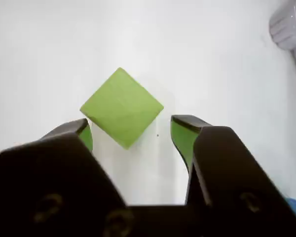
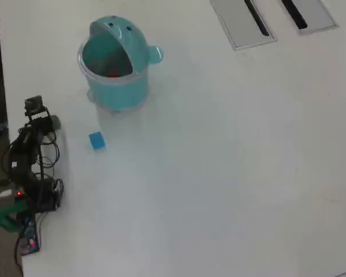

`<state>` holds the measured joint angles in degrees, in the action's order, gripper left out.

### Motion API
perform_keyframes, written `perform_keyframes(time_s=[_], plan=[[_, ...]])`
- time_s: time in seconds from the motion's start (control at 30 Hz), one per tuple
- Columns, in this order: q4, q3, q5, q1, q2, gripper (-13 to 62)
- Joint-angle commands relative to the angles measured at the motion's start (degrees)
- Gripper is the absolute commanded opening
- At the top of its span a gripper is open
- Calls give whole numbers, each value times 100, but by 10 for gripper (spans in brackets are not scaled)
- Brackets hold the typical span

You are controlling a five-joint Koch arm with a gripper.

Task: Grasp RGB lego blocks and put them in the bin one by one.

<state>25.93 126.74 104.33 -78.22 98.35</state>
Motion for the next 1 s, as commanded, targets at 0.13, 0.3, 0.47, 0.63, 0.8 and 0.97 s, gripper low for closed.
perform_keyframes(time_s=[0.13, 0.3, 0.47, 0.63, 0.8, 0.97], plan=[[0, -439, 44, -44, 202, 311], [-88, -738, 79, -149, -149, 311], [-149, -1107, 167, -211, -606, 311], [-246, -1195, 193, -229, -896, 311], [-246, -958, 202, -229, -967, 311], [-246, -756, 211, -229, -967, 303]])
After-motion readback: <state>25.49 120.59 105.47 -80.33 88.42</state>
